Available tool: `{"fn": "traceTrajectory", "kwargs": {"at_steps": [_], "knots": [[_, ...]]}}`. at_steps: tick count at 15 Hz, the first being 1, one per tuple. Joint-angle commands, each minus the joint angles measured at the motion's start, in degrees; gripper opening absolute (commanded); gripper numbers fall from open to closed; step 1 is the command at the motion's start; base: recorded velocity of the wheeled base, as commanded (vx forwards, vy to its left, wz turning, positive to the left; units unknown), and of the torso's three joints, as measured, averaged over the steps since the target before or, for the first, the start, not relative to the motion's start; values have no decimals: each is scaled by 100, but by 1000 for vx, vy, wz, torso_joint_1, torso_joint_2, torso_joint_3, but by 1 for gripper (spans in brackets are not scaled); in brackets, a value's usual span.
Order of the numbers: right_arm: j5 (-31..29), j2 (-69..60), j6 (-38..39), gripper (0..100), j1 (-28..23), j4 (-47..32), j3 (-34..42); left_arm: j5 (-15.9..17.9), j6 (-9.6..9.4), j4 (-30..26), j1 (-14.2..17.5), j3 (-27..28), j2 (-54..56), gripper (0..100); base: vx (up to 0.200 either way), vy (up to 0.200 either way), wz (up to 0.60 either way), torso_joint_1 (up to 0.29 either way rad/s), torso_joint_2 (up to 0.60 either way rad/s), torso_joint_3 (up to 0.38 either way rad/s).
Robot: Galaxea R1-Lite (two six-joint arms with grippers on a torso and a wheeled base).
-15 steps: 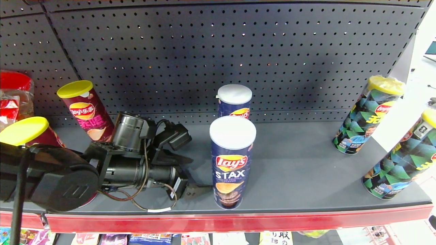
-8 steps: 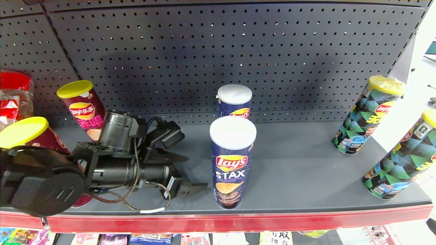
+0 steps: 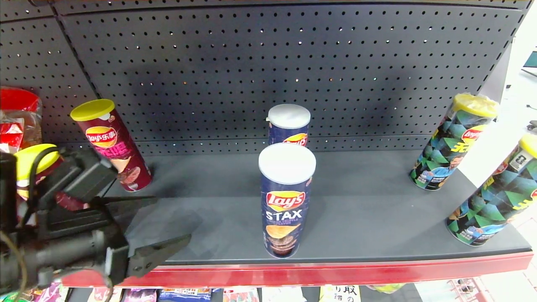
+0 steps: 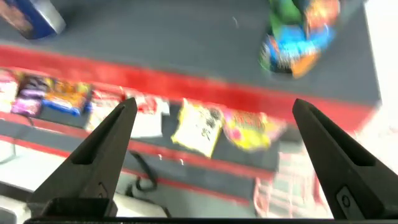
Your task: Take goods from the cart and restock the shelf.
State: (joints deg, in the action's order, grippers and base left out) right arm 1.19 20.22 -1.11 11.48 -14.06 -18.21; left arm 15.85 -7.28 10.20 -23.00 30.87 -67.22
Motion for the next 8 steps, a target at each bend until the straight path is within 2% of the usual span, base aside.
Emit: {"fn": "traceTrajectory", "kwargs": {"at_steps": [1, 2, 4, 6, 7, 8], "knots": [[-199, -484, -3, 100, -173, -352, -183, -477, 350, -1302, 94, -213, 1993, 100, 0, 0, 0, 0, 0, 0], [-322, -660, -3, 100, -375, -642, -288, -688, 376, -2137, 94, -221, 2740, 100, 0, 0, 0, 0, 0, 0], [-348, -941, -3, 100, -718, -1117, -402, -978, 438, -3068, 103, -221, 3637, 100, 0, 0, 0, 0, 0, 0], [-348, -1205, -3, 100, -1025, -1416, -358, -1532, 622, -3560, 191, -371, 4472, 100, 0, 0, 0, 0, 0, 0], [-348, -1337, -21, 100, -1184, -1451, -279, -1734, 649, -3727, 288, -441, 4788, 100, 0, 0, 0, 0, 0, 0], [-348, -1425, -30, 100, -1421, -1460, -191, -1936, 728, -3965, 560, -485, 5149, 100, 0, 0, 0, 0, 0, 0]]}}
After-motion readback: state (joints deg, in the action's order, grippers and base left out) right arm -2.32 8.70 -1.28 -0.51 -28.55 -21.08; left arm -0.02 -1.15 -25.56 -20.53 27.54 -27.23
